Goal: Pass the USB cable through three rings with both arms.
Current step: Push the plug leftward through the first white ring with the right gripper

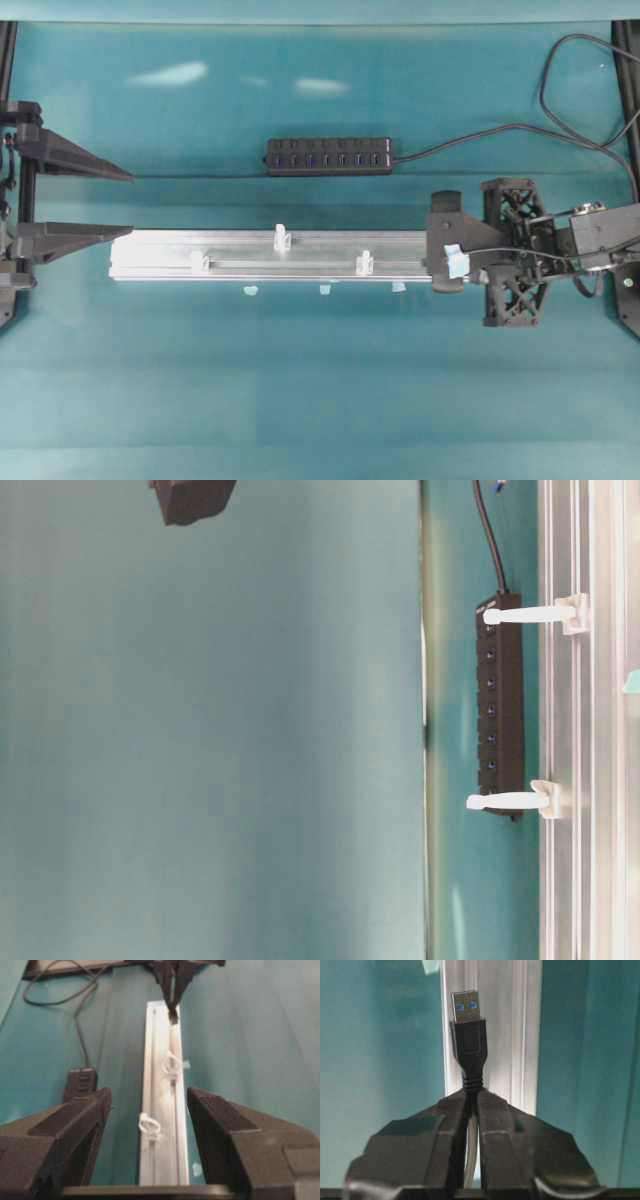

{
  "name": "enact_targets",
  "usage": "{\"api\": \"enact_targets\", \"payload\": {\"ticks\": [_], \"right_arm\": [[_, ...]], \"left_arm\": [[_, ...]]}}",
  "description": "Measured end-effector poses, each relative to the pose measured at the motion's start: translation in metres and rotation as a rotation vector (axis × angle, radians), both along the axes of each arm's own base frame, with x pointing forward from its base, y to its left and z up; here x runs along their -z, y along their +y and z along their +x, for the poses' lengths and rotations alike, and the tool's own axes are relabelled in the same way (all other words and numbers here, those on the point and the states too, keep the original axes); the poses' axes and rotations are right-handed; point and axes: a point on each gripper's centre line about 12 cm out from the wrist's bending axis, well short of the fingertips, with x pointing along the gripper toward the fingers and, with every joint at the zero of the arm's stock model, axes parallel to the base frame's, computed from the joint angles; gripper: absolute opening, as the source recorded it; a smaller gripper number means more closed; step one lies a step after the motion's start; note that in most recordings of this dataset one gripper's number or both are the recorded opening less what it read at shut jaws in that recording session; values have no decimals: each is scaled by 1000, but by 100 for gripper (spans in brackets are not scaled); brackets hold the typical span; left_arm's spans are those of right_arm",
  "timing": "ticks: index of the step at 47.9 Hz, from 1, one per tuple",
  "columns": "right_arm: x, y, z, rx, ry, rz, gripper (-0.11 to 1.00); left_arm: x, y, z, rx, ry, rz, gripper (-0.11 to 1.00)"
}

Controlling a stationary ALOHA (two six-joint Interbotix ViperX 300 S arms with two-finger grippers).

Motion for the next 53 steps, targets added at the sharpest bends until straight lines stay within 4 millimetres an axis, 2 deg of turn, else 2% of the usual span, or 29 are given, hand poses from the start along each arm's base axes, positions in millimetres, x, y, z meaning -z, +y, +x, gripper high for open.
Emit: {"api": "enact_targets", "payload": {"ticks": [31, 53], "right_arm": [[8, 2, 24, -12, -53, 18, -9], [17, -11, 39, 29, -67, 24, -9]], "left_arm": [[-1, 0, 0, 0, -3, -1, 69], [-1, 0, 0, 0, -3, -1, 69]]}}
